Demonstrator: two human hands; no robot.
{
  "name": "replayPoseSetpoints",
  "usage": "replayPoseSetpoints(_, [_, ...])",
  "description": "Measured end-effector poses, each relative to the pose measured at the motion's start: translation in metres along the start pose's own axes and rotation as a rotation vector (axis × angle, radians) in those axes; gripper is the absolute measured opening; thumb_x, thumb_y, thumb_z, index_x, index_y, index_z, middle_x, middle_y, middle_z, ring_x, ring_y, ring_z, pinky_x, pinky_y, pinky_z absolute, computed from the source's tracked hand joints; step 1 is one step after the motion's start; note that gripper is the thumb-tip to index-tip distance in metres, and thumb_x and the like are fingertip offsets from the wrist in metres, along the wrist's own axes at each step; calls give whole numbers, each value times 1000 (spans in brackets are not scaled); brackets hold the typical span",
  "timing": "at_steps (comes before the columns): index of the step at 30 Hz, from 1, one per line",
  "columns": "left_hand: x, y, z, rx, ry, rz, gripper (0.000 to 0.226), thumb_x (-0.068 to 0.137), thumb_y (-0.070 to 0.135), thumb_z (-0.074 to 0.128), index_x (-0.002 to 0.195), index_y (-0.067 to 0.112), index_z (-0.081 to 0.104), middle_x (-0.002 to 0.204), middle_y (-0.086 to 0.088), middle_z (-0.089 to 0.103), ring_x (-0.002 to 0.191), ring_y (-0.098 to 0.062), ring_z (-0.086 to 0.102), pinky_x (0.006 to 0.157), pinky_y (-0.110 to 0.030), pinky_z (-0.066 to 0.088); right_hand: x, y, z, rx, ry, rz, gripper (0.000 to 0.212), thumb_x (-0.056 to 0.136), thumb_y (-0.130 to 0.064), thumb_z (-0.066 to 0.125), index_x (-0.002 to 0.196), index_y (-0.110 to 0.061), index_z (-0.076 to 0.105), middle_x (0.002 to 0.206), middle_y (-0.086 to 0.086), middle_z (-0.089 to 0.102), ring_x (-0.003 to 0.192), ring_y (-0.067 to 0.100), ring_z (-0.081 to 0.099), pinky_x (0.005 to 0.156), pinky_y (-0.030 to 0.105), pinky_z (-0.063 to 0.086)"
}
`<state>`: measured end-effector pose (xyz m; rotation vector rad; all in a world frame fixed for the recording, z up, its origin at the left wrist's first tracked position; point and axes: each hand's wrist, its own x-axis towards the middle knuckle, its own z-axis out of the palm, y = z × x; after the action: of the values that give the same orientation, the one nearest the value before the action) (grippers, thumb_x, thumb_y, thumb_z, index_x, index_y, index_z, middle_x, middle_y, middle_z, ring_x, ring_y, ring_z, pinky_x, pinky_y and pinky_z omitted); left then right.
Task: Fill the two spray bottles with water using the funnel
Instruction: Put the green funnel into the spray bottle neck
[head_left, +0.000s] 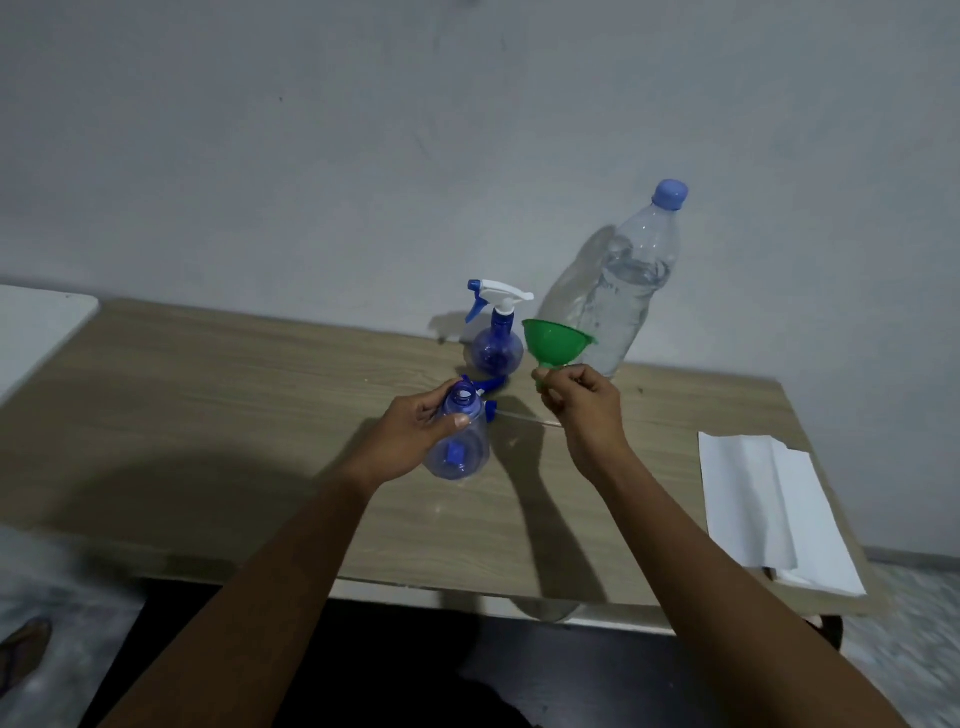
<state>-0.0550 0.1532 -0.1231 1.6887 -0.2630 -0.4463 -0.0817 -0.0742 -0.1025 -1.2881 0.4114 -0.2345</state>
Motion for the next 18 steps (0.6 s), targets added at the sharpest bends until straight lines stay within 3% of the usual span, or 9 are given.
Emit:
replayPoseSetpoints(3, [-1, 2, 1, -4, -29, -16, 54, 95, 11, 65, 146, 16, 49, 126, 11, 69, 121, -4, 62, 105, -23, 46, -12, -3, 6, 184, -122, 121, 28, 84, 6, 74, 92, -15, 57, 85, 11, 67, 74, 18, 61, 67, 24, 54])
replayPoseSetpoints(7, [-2, 3, 0, 3, -56, -27, 54, 97, 10, 61, 148, 16, 45, 126, 15, 66, 120, 2, 61, 106, -18, 44, -15, -8, 17, 78, -223, 73, 55, 83, 10, 75, 131, -6, 53, 89, 5, 75, 76, 15, 71, 71, 25, 58])
replayPoseSetpoints(9, [0, 0, -1, -2, -50, -24, 54, 97, 8, 62, 148, 13, 45, 127, 11, 67, 121, -4, 60, 106, -20, 45, -15, -10, 24, 2, -234, 20, 61, 80, 11, 77, 134, -2, 52, 90, 2, 75, 82, 15, 73, 75, 30, 59])
replayPoseSetpoints(12, [1, -2, -1, -14, -39, -15, 54, 96, 5, 62, 148, 11, 46, 126, 9, 67, 116, -1, 62, 98, -15, 47, -16, -12, 35, -124, -229, -76, 64, 74, 11, 83, 128, -11, 56, 98, 3, 71, 94, 19, 71, 86, 40, 61])
replayPoseSetpoints(15, [1, -1, 1, -19, -51, 3, 52, 97, 1, 59, 146, 11, 45, 127, 5, 65, 111, 3, 62, 94, -14, 48, -17, -11, 45, -184, -247, -155, 71, 72, 14, 83, 132, -9, 53, 106, 6, 69, 90, 13, 70, 84, 32, 60])
replayPoseSetpoints(18, [1, -5, 1, -10, -58, 28, 51, 97, -3, 56, 146, 4, 44, 136, -5, 61, 120, -5, 59, 97, -15, 47, -18, -7, 49, -264, -258, -235, 73, 71, 16, 83, 133, -7, 52, 109, 1, 65, 86, 4, 66, 82, 24, 58])
